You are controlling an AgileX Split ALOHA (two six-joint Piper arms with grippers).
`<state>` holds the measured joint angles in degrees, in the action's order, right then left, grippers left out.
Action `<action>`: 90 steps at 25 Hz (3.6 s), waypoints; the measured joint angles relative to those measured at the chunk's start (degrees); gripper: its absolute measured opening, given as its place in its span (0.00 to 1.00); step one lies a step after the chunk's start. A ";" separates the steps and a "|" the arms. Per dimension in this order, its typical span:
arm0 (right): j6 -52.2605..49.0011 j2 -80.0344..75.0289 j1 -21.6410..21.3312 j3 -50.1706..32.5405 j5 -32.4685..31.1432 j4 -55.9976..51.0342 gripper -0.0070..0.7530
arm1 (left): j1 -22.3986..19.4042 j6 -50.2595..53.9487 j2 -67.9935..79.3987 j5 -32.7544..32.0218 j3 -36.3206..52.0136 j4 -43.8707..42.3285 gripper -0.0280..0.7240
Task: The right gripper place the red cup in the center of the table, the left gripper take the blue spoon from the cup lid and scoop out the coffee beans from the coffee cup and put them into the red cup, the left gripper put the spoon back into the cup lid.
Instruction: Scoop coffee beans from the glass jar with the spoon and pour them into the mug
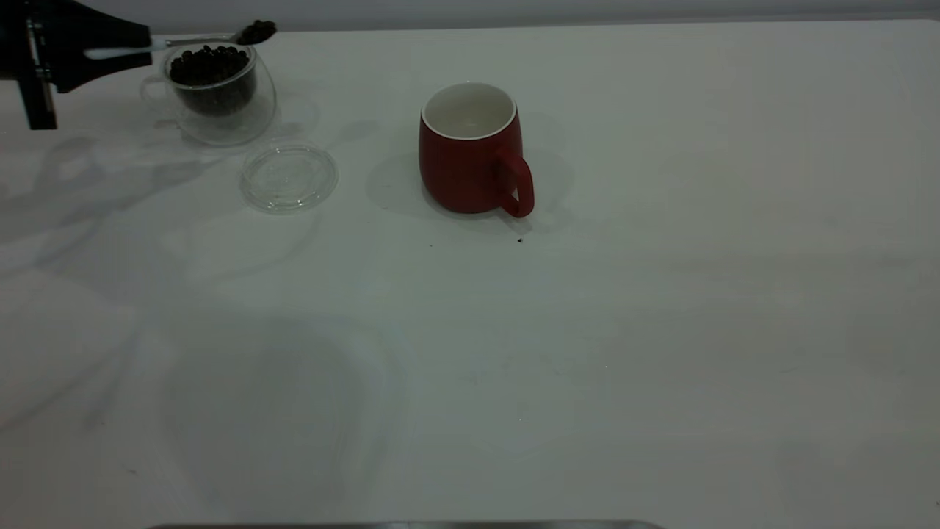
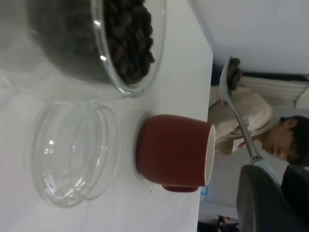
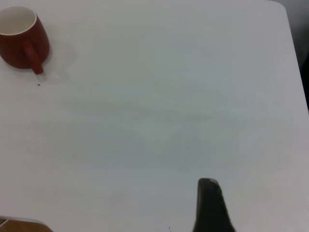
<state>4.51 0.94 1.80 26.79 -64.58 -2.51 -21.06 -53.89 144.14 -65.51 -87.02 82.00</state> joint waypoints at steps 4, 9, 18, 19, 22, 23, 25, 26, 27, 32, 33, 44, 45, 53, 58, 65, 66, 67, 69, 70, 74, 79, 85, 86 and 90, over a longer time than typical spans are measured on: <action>0.00 0.00 0.00 0.00 0.00 0.00 0.69 | 1.74 0.00 0.00 0.00 0.00 0.00 0.19; 0.00 0.00 0.00 0.00 0.00 0.00 0.69 | 3.68 0.00 0.00 0.00 0.00 0.00 0.19; 0.00 0.00 0.00 0.00 0.00 0.00 0.69 | 6.59 0.00 0.00 -0.07 0.00 -0.04 0.19; 0.00 0.00 0.00 0.00 0.00 0.00 0.69 | 7.15 0.00 0.00 -0.07 0.00 -0.04 0.19; 0.00 0.00 0.00 0.00 0.00 0.00 0.69 | 8.47 0.05 0.00 -0.07 0.00 -0.04 0.19; 0.00 0.00 0.00 0.00 0.00 0.00 0.69 | 8.98 0.05 0.00 -0.07 0.00 -0.04 0.19; 0.00 0.00 0.00 0.00 0.00 0.00 0.69 | 9.92 0.05 0.00 -0.07 0.00 -0.04 0.19; 0.00 0.00 0.00 0.00 0.00 0.00 0.69 | 10.43 0.05 0.00 -0.07 0.00 -0.04 0.19; 0.00 0.00 0.00 0.00 0.00 0.00 0.69 | 10.76 0.05 0.00 -0.07 0.00 -0.04 0.19; 0.00 0.00 0.00 0.00 0.00 0.00 0.69 | 12.35 0.05 0.00 -0.07 0.00 -0.04 0.19; 0.00 0.00 0.00 0.00 0.00 0.00 0.69 | 12.83 0.05 0.00 -0.07 0.00 -0.04 0.19; 0.00 0.00 0.00 0.00 0.00 0.00 0.69 | 18.04 0.05 0.00 -0.12 0.00 -0.04 0.19; 0.00 0.00 0.00 0.00 0.00 0.00 0.69 | 18.47 0.05 0.00 -0.12 0.00 -0.04 0.19; 0.00 0.00 0.00 0.00 0.00 0.00 0.69 | 20.92 -3.84 0.00 5.34 0.00 -0.04 0.19; 0.00 0.00 0.00 0.00 0.00 0.00 0.69 | 21.23 -6.04 0.00 8.89 0.00 -0.04 0.19; 0.00 0.00 0.00 0.00 0.00 0.00 0.69 | 22.58 -16.26 0.00 10.13 0.00 -0.04 0.19; 0.00 0.00 0.00 0.00 0.00 0.00 0.69 | 22.71 -17.39 0.00 10.49 0.00 0.01 0.19; 0.00 0.00 0.00 0.00 0.00 0.00 0.69 | 22.77 -18.66 0.00 11.05 0.00 0.01 0.19; 0.00 0.00 0.00 0.00 0.00 0.00 0.69 | 22.88 -20.99 0.00 12.55 0.00 0.01 0.19; 0.00 0.00 0.00 0.00 0.00 0.00 0.69 | 22.88 -22.20 0.00 13.32 0.00 0.07 0.19; 0.00 0.00 0.00 0.00 0.00 0.00 0.69 | 22.88 -26.73 0.00 14.37 0.00 0.48 0.19; 0.00 0.00 0.00 0.00 0.00 0.00 0.69 | 22.88 -29.10 -0.15 14.56 0.00 0.84 0.19; 0.00 0.00 0.00 0.00 0.00 0.00 0.69 | 22.88 -32.69 -2.33 15.74 0.00 0.84 0.19; 0.00 0.00 0.00 0.00 0.00 0.00 0.69 | 22.88 -32.98 -2.82 15.80 0.00 0.84 0.19; 0.00 0.00 0.00 0.00 0.00 0.00 0.69 | 22.88 -33.55 -4.74 16.19 0.00 1.25 0.19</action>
<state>4.51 0.94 1.80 26.79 -64.58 -2.51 1.82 -87.44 139.40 -49.32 -87.02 83.25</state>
